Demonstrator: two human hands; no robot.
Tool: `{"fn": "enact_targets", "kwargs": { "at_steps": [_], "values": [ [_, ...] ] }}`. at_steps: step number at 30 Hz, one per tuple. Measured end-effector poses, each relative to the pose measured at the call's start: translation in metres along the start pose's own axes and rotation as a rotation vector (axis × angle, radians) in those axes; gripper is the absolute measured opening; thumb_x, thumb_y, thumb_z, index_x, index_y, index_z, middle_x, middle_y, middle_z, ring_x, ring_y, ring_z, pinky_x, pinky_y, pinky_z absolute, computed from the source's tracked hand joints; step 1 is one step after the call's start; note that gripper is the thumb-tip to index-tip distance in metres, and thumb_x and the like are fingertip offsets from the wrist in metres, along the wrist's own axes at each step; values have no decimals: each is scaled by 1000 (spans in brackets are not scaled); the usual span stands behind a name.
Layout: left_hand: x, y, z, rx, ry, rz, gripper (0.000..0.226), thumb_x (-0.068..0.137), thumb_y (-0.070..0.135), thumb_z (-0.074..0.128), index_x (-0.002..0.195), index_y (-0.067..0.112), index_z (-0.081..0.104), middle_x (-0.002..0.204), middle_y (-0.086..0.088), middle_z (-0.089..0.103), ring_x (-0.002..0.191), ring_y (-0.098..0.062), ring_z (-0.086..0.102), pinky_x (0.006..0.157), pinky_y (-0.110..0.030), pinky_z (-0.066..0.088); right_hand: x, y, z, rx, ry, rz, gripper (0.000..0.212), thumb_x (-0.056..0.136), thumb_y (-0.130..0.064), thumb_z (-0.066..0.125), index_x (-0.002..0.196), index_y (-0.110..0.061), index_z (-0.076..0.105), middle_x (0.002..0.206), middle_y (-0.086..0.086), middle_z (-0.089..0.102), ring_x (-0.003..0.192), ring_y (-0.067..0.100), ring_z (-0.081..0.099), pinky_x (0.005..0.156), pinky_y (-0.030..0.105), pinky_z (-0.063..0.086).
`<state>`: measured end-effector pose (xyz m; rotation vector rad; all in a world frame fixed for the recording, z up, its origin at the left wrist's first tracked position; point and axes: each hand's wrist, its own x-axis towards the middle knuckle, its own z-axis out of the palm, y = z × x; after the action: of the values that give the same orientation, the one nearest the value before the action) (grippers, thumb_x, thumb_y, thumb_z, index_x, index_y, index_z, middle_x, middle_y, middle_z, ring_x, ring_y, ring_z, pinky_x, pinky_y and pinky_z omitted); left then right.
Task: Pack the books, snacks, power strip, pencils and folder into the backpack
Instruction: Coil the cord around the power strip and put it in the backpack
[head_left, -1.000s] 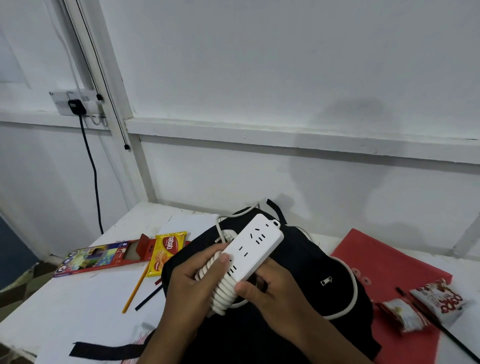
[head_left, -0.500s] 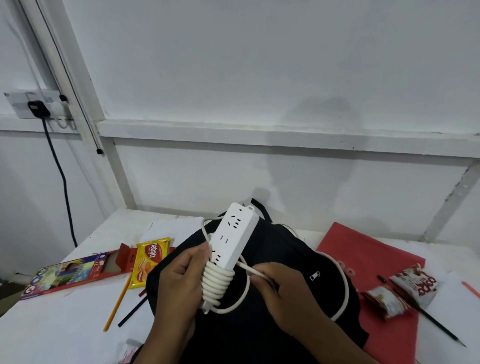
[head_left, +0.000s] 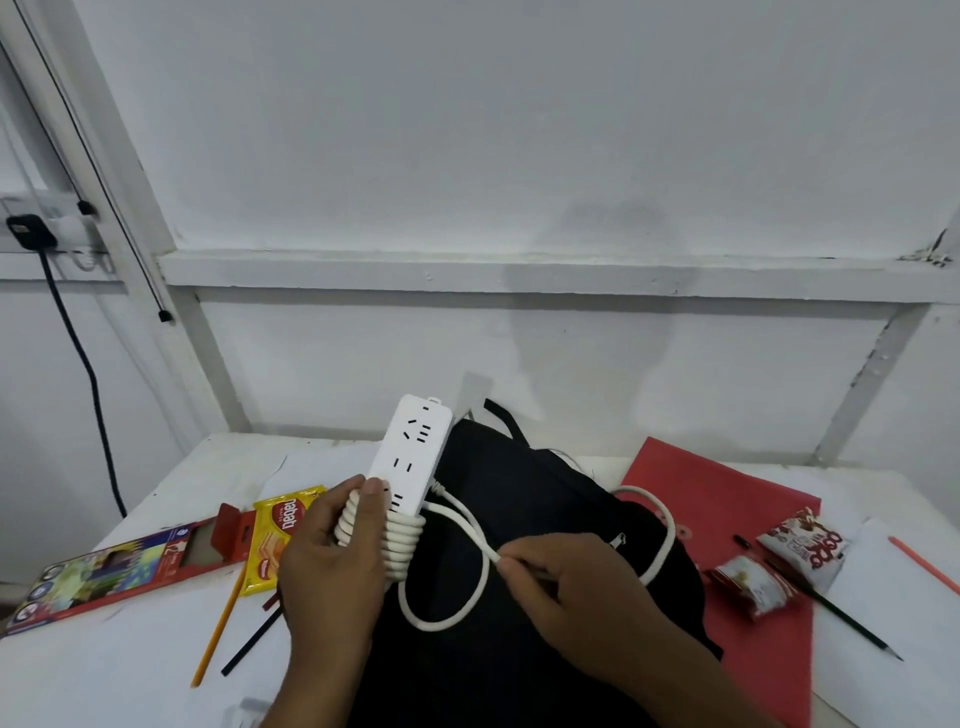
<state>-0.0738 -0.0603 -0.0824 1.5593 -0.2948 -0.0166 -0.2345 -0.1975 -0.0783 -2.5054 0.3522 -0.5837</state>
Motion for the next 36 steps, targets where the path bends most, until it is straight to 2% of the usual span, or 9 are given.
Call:
{"fn": "enact_targets", "kwargs": {
  "at_steps": [4,7,12,19,22,26,30,33,36],
  "values": [
    [-6,-4,0,84,-23,49,24,86,52,67,103,35,73,97,19,73,92,-3,68,80,-30,55,2,-12,-14,-51,24,-89,30,92,-43,58,67,-45,42,58,-17,43,58,6,47,59,12,33],
    [-12,0,2,139,-79,82,20,86,46,69,101,34,72,94,19,72,89,5,65,74,-20,51,4,-16,-17,-42,18,-134,16,95,-43,53,82,-36,58,65,-24,43,65,-1,49,62,10,32],
    [-18,1,0,191,-281,113,19,80,40,76,98,36,74,95,30,69,90,7,66,69,-9,51,11,-15,-18,52,5,-153,24,96,-42,52,89,-27,69,80,-16,53,76,4,55,66,23,45],
    [-29,4,-7,217,-491,177,18,82,32,76,100,33,77,98,22,73,97,0,68,78,-15,53,26,-13,-26,-68,257,-92,23,77,-50,60,82,-33,75,83,-16,68,82,5,60,80,34,44],
    [-31,7,-11,165,-529,170,15,83,30,78,97,31,79,98,15,75,97,-6,70,79,-17,54,28,-7,-28,-102,314,-45,31,72,-58,63,90,-37,76,91,-20,67,90,-3,54,86,28,37],
    [-30,11,-17,107,-572,179,21,77,43,77,96,34,79,98,10,77,96,-10,72,79,-21,56,27,-6,-31,43,221,8,30,67,-60,73,86,-37,77,87,-23,68,91,-1,60,83,27,44],
    [-30,13,-22,120,-647,195,25,75,46,74,96,34,79,98,10,77,96,-11,72,81,-23,56,26,-9,-44,366,-71,181,20,65,-37,90,77,-27,77,81,-6,74,75,8,68,68,21,53],
    [-31,12,-22,99,-674,184,25,75,45,76,96,32,80,98,8,77,97,-14,72,81,-24,56,26,-4,-44,491,-199,216,22,67,-36,89,76,-20,77,80,4,74,75,15,70,68,24,53],
    [-32,12,-19,33,-652,123,27,72,44,76,93,28,81,97,2,78,95,-17,73,78,-23,56,24,1,-37,672,-140,239,40,69,-51,69,80,-12,75,85,11,71,75,13,64,69,24,50]
  ]
}}
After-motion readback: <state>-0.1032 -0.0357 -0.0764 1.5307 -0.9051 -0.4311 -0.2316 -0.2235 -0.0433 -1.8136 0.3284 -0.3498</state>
